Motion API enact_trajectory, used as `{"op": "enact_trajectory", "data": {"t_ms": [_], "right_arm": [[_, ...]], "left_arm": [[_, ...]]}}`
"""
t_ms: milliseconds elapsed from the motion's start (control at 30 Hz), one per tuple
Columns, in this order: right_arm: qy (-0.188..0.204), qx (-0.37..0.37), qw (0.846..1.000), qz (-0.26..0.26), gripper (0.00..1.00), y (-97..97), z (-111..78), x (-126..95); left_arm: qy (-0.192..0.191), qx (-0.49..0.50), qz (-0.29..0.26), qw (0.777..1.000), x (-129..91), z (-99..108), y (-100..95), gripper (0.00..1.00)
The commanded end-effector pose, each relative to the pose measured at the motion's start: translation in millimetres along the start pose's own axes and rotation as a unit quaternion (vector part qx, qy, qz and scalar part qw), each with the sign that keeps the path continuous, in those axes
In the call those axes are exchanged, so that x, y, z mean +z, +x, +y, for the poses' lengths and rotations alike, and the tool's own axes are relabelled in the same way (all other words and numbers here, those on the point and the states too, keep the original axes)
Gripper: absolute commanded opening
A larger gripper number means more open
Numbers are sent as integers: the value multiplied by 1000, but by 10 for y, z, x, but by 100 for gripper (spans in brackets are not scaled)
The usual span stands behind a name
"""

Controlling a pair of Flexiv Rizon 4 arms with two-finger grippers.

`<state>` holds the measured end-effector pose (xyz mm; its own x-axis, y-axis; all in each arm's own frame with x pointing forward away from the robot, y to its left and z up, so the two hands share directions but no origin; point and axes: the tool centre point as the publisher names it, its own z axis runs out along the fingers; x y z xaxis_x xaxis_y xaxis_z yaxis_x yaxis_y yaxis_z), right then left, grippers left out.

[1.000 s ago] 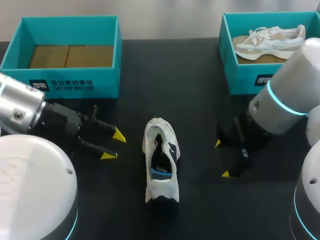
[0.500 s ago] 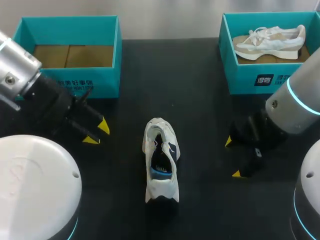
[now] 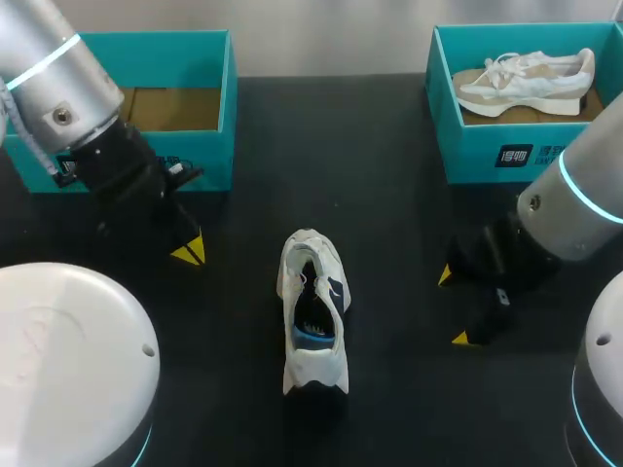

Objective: Take the shoe out of the shoebox, open the shoe tongue, remove and reinsert the insole, then place the shoe into the shoebox

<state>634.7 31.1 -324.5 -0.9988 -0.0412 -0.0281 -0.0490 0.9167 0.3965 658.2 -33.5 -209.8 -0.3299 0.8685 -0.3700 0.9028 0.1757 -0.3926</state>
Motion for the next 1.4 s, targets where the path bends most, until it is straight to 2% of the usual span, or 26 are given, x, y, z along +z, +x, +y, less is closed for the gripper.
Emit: {"op": "enact_trajectory", "data": {"t_ms": [33,100,500,533,867,933,967,1133,1300,1400], "right_arm": [[1,0,1000,-1,100,12,-1,6],[1,0,1000,-1,100,12,-1,6],[1,0,1000,-1,100,12,-1,6],[1,0,1000,-1,100,12,-1,6],[1,0,1000,-1,100,12,-1,6],[-9,5,1000,-10,100,-4,-76,-32],[-14,15,1000,-13,100,-8,-138,-71],[-24,47,998,-30,100,-23,-336,-235],[-26,66,997,-35,100,-94,-470,-335],[-29,70,996,-36,100,-101,-485,-345]], "left_arm": [[-5,20,33,999,2,-32,-81,0],[-25,47,53,997,21,-83,-170,0],[-33,115,138,983,399,-144,-604,0],[-41,115,150,981,399,-107,-615,0],[-41,115,150,981,399,-107,-615,0],[-15,129,144,981,549,-87,-646,0],[-20,128,149,980,615,-91,-653,0],[0,143,157,977,950,-93,-686,0],[0,140,161,977,1159,2,-670,0],[-1,143,166,976,1240,59,-669,0]]}}
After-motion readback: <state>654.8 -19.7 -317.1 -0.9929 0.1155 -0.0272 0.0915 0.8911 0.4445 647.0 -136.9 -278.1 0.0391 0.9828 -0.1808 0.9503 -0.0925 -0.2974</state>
